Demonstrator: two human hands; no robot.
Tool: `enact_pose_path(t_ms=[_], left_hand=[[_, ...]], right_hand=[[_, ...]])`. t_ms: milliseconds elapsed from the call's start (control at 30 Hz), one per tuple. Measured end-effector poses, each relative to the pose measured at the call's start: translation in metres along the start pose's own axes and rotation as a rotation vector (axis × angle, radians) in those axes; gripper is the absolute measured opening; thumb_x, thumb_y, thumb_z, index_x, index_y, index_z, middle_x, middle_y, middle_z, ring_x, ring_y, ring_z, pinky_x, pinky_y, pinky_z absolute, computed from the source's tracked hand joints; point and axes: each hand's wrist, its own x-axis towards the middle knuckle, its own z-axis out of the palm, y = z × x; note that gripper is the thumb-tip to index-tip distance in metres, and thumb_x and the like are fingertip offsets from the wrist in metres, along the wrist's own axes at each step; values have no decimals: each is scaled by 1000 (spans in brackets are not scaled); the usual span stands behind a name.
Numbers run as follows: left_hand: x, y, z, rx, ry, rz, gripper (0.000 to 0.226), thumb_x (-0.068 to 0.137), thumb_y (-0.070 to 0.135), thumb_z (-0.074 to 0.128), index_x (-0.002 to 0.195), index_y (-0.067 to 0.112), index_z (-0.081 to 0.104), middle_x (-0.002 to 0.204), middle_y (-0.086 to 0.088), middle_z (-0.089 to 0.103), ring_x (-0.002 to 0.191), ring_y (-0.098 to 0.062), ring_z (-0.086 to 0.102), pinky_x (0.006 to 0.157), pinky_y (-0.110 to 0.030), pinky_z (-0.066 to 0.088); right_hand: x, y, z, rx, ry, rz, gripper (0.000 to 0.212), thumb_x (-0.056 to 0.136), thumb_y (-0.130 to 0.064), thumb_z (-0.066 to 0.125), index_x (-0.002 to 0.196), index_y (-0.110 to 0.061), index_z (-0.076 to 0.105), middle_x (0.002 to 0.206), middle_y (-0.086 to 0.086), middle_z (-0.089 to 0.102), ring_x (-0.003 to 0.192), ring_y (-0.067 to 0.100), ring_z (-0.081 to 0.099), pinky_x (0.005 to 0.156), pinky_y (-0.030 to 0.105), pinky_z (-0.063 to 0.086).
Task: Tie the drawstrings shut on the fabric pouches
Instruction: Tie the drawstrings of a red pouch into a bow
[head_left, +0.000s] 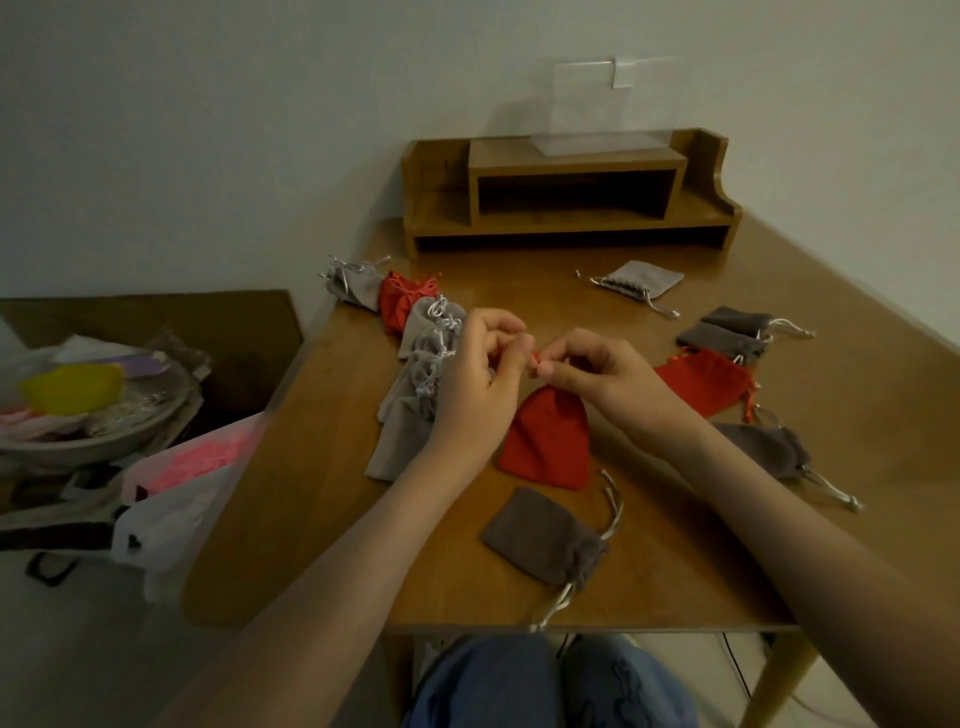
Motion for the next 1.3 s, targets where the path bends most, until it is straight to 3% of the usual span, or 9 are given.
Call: enact_pose_path(t_ms=[100, 267, 367, 633, 767, 867, 1000, 1200, 1300], left_hand=[[2, -2, -2, -19, -9, -45, 4, 98, 13, 46, 101, 13, 49, 89, -5, 63, 66, 4, 55, 62, -14, 40], [-1, -5, -2, 236, 27, 35, 3, 96, 17, 55, 94, 18, 53, 85, 2, 63, 75, -3, 59, 61, -15, 44], [1, -7, -2, 310, 24, 56, 4, 95, 17, 57, 93, 12, 58, 85, 3, 61, 79, -9, 58, 66, -22, 47], [-1, -6, 2, 225, -127, -122, 9, 94, 20, 59, 98, 14, 64, 83, 10, 62, 82, -5, 60, 66, -13, 44], [-1, -6, 1, 215, -136, -134, 10, 93, 22, 60, 93, 15, 67, 80, 16, 62, 78, 1, 59, 65, -12, 43], [-2, -4, 1, 216, -155, -134, 9, 93, 21, 60, 91, 15, 67, 79, 14, 63, 79, -3, 61, 67, -19, 46], [-2, -2, 2, 258, -188, -170, 7, 94, 20, 58, 91, 16, 63, 77, 14, 60, 77, -5, 60, 64, -19, 45], [-2, -1, 3, 321, -260, -126, 19, 97, 18, 53, 103, 8, 68, 86, -7, 67, 80, -19, 61, 68, -30, 44], [-1, 0, 3, 189, -287, -159, 17, 96, 15, 54, 97, 11, 70, 85, -3, 62, 81, -14, 56, 74, -27, 41]], right_hand=[[0, -1, -1, 28, 23, -21, 4, 92, -10, 58, 89, -9, 61, 77, 12, 51, 70, 19, 45, 60, 23, 36], [-1, -3, 1, 90, 53, -64, 8, 92, -7, 57, 87, -11, 61, 71, -2, 56, 66, 10, 46, 60, 18, 37], [1, -3, 0, 103, 89, -103, 8, 91, -3, 57, 87, -9, 59, 73, 1, 53, 62, -1, 46, 59, 11, 37], [1, 3, 1, 26, 116, -80, 12, 89, -4, 60, 81, -11, 56, 76, 2, 57, 70, 5, 53, 64, 17, 43], [2, 5, 2, -24, 135, -103, 16, 88, -1, 61, 90, -15, 52, 79, 0, 56, 69, 1, 52, 63, 15, 42], [3, 4, 1, -96, 119, -116, 20, 89, 0, 59, 98, -18, 57, 76, 1, 56, 64, -2, 50, 61, 13, 39], [3, 5, 1, -112, 162, -101, 20, 89, 0, 59, 82, -19, 58, 74, -4, 57, 63, -6, 50, 59, 10, 38], [4, 6, -1, -112, 152, -162, 15, 86, -3, 63, 82, -17, 58, 76, -1, 56, 69, 6, 49, 63, 18, 39], [4, 7, -1, -54, 171, -193, 8, 82, -15, 64, 80, -19, 57, 83, 14, 58, 76, 24, 52, 69, 31, 42]])
